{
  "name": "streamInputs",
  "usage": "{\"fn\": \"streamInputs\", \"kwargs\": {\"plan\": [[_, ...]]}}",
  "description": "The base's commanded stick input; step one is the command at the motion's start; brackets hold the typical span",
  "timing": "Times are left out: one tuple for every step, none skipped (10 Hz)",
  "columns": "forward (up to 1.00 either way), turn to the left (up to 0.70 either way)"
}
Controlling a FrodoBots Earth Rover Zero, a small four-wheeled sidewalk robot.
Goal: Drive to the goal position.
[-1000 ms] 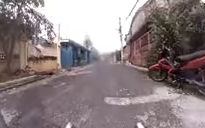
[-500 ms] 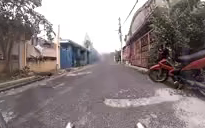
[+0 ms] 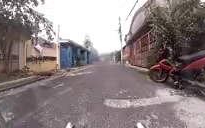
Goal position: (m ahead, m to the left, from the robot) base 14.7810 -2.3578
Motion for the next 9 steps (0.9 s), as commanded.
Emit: {"fn": "streamInputs", "kwargs": {"plan": [[0.05, 0.0], [0.06, 0.0], [0.06, 0.0], [0.06, 0.0], [0.05, 0.0], [0.05, 0.0], [0.06, 0.0], [0.05, 0.0], [0.06, 0.0]]}}
